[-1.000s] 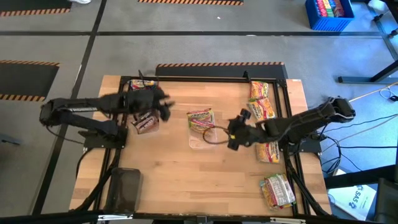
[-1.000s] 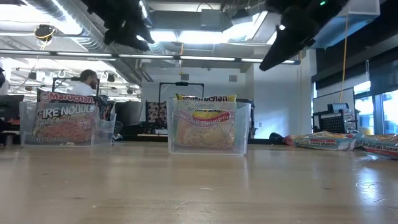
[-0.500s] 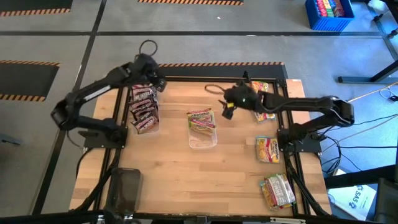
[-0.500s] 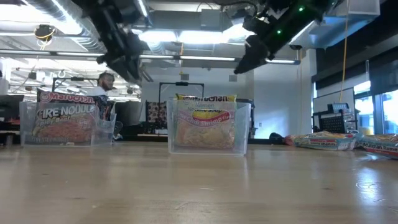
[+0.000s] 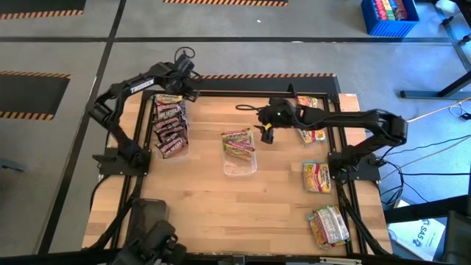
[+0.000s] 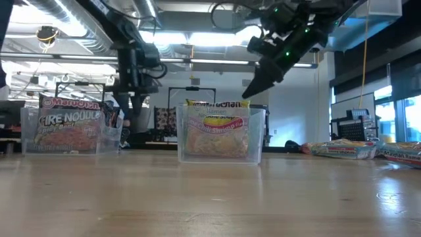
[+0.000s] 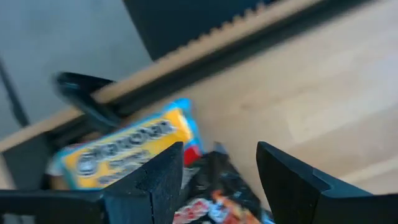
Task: Sort Maruchan noodles
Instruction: Put the black noodle pack into the left transparent bin
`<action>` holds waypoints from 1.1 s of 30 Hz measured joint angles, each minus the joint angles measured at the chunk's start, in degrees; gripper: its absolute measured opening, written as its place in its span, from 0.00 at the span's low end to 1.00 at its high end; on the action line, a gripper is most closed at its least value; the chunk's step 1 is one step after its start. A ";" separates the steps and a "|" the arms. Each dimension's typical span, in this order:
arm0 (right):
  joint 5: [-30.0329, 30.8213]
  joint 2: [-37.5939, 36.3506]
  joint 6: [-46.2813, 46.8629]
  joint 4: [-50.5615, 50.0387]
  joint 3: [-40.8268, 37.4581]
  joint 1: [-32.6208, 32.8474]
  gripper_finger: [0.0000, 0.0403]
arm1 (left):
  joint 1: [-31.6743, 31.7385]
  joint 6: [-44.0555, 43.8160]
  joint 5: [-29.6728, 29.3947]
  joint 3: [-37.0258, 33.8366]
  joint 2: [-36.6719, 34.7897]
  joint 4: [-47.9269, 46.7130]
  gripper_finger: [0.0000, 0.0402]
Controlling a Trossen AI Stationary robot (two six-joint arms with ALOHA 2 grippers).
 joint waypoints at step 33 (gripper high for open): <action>-3.81 3.75 0.21 1.86 0.00 0.00 0.56 | 0.67 4.29 -1.58 -0.24 10.43 -3.67 0.25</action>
